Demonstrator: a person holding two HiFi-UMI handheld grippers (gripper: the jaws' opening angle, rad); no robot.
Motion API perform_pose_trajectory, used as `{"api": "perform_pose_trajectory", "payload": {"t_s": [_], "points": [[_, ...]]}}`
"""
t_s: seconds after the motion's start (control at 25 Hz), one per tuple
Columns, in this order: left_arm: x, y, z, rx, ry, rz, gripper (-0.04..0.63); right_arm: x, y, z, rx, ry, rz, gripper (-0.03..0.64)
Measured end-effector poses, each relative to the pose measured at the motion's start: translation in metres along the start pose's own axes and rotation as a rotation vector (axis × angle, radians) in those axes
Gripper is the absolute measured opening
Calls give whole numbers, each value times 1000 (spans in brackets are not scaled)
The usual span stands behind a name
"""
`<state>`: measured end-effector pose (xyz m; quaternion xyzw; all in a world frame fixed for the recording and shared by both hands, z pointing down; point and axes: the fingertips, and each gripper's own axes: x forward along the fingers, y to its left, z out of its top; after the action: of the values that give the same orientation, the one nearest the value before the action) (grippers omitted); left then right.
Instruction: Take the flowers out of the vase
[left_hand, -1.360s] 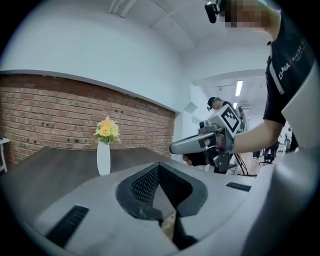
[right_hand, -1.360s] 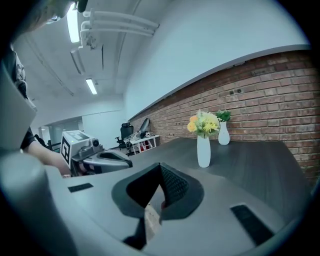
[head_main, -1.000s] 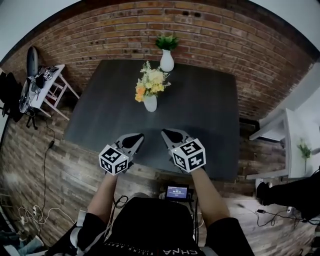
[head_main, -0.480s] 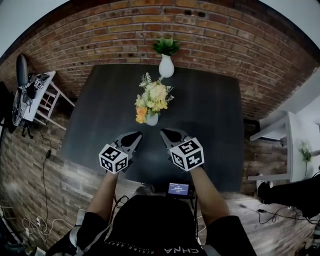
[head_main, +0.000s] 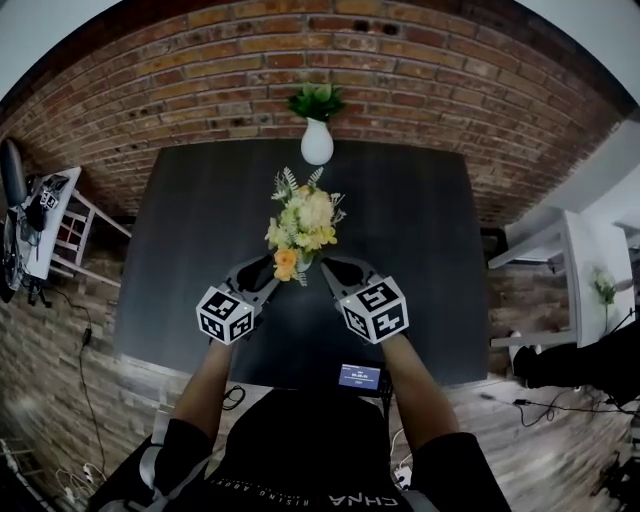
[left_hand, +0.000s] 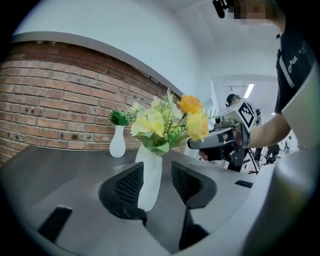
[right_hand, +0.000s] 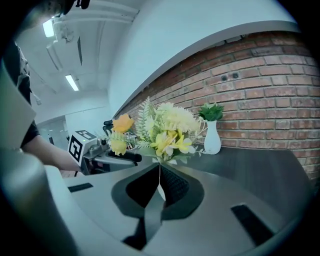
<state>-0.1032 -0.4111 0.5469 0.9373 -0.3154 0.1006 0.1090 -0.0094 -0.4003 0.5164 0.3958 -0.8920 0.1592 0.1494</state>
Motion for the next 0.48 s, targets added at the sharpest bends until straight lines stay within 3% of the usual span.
{"api": "perform_pose_trajectory", "payload": {"t_s": [0.48], "points": [[22, 10, 3, -20, 10, 57, 309, 7, -28, 3, -16, 12, 93, 6]]}}
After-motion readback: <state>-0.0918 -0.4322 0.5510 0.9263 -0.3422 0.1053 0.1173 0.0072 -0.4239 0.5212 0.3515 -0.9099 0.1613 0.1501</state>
